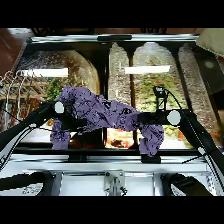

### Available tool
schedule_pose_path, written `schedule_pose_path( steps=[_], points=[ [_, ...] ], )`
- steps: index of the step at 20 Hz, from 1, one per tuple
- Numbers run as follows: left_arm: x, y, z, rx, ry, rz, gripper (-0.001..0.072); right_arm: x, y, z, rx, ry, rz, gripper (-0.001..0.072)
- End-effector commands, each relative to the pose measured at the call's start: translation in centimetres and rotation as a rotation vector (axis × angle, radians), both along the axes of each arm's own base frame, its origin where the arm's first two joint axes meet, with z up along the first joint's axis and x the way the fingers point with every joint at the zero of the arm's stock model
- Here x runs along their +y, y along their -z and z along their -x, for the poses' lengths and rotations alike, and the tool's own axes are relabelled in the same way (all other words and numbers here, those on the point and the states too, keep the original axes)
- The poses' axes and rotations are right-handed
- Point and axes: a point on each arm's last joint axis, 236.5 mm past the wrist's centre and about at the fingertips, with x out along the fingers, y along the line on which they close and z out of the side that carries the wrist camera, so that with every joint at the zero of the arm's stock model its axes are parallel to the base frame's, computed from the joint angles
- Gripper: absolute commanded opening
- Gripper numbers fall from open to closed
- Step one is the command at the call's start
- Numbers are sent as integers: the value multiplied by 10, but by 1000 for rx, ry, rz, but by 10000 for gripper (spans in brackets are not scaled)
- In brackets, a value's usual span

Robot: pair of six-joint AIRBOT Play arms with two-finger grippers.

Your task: Fold the shirts.

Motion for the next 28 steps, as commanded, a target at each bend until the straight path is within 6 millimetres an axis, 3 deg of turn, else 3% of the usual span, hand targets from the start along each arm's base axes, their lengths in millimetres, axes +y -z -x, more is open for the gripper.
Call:
schedule_pose_path(
  steps=[1,3,5,7,8,10,12,13,14,15,16,18,19,21,22,24,26,28],
  points=[
    [-5,-17,-9,-39,54,20,63,0,-2,-1,-3,-1,-1,82],
    [-8,-59,-41,-188,84,32,62,3,-18,-9,-42,-4,-11,82],
    [-13,-134,-81,-428,156,51,62,4,-54,-23,-155,-46,-4,82],
    [-22,-243,-107,-705,222,106,62,1,-115,-38,-343,-116,41,82],
    [-25,-312,-113,-864,212,142,62,-5,-155,-45,-453,-126,68,82],
    [-19,-459,-100,-1205,185,221,62,-24,-267,-51,-749,-79,104,82],
    [0,-600,-52,-1576,165,286,62,-50,-406,-24,-1108,26,90,82],
    [12,-652,-21,-1722,137,324,62,-64,-475,6,-1291,88,43,82],
    [26,-693,13,-1850,108,360,62,-76,-532,41,-1447,140,-21,82],
    [37,-717,39,-1931,74,399,62,-87,-579,80,-1581,177,-94,82],
    [46,-729,62,-1983,56,422,62,-96,-608,111,-1663,204,-154,82],
    [51,-728,91,-2046,135,366,63,-110,-644,170,-1763,234,-275,82],
    [52,-724,101,-2049,151,367,63,-117,-655,195,-1802,239,-299,81],
    [54,-713,110,-2030,147,375,62,-126,-661,222,-1828,245,-310,81],
    [53,-705,108,-1999,142,385,62,-126,-656,223,-1803,243,-300,81],
    [46,-679,93,-1905,175,351,62,-124,-636,207,-1706,236,-247,82],
    [45,-634,62,-1768,204,246,62,-129,-601,171,-1555,253,-106,82],
    [62,-580,19,-1619,171,76,62,-139,-552,126,-1346,280,63,82]
  ],
)
